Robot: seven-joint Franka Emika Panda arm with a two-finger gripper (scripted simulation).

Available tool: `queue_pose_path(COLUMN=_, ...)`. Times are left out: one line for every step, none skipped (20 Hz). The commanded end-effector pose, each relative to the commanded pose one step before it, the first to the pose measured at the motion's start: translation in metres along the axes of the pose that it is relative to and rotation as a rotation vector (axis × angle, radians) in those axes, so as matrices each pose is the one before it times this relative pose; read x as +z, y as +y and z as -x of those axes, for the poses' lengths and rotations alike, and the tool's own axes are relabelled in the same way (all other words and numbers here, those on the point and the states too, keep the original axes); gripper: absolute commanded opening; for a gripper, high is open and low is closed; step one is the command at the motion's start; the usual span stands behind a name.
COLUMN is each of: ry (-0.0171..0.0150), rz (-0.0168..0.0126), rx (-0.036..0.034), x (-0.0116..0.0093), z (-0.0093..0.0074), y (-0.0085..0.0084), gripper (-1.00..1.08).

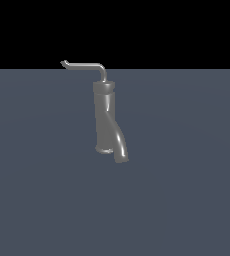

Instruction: Turn on the faucet by rotating a designated handle.

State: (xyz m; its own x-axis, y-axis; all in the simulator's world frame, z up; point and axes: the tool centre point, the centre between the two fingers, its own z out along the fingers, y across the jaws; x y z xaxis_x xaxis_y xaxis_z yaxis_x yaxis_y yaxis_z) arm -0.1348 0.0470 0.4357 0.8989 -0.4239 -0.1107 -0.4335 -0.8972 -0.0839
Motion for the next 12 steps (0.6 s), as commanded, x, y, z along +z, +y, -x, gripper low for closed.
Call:
queue_pose_path(ry=-0.00088, rz=-0.00248, rx=0.0608, x=0.00624, z=-0.01056, y=-0.00931, gripper=-1.0)
queue_pose_path(ry=-0.00003, rz=-0.00034, rx=0.02396, x=0.00264, z=-0.00387, y=-0.00388, gripper=-1.0)
queue_pose_path(ry=0.00013, rz=-0.00016, rx=0.024, x=0.00273, z=-0.00375, y=-0.00398, gripper=-1.0)
queue_pose_path(ry=0.00031, rz=0.00001, rx=0.02406, x=0.00281, z=-0.00362, y=-0.00407, gripper=-1.0)
queue_pose_path(ry=0.0005, rz=0.00017, rx=0.02409, x=0.00289, z=-0.00349, y=-0.00415, gripper=-1.0)
queue_pose_path(ry=0.00069, rz=0.00031, rx=0.02412, x=0.00296, z=-0.00335, y=-0.00424, gripper=-1.0)
queue_pose_path(ry=0.0009, rz=0.00045, rx=0.02415, x=0.00304, z=-0.00321, y=-0.00431, gripper=-1.0)
queue_pose_path(ry=0.00112, rz=0.00057, rx=0.02418, x=0.00311, z=-0.00307, y=-0.00438, gripper=-1.0)
queue_pose_path(ry=0.00135, rz=0.00068, rx=0.02418, x=0.00318, z=-0.00291, y=-0.00445, gripper=-1.0)
queue_pose_path(ry=0.00158, rz=0.00077, rx=0.02419, x=0.00325, z=-0.00276, y=-0.00451, gripper=-1.0)
queue_pose_path(ry=0.00183, rz=0.00086, rx=0.02419, x=0.00332, z=-0.00261, y=-0.00457, gripper=-1.0)
queue_pose_path(ry=0.00208, rz=0.00092, rx=0.02419, x=0.00338, z=-0.00245, y=-0.00462, gripper=-1.0)
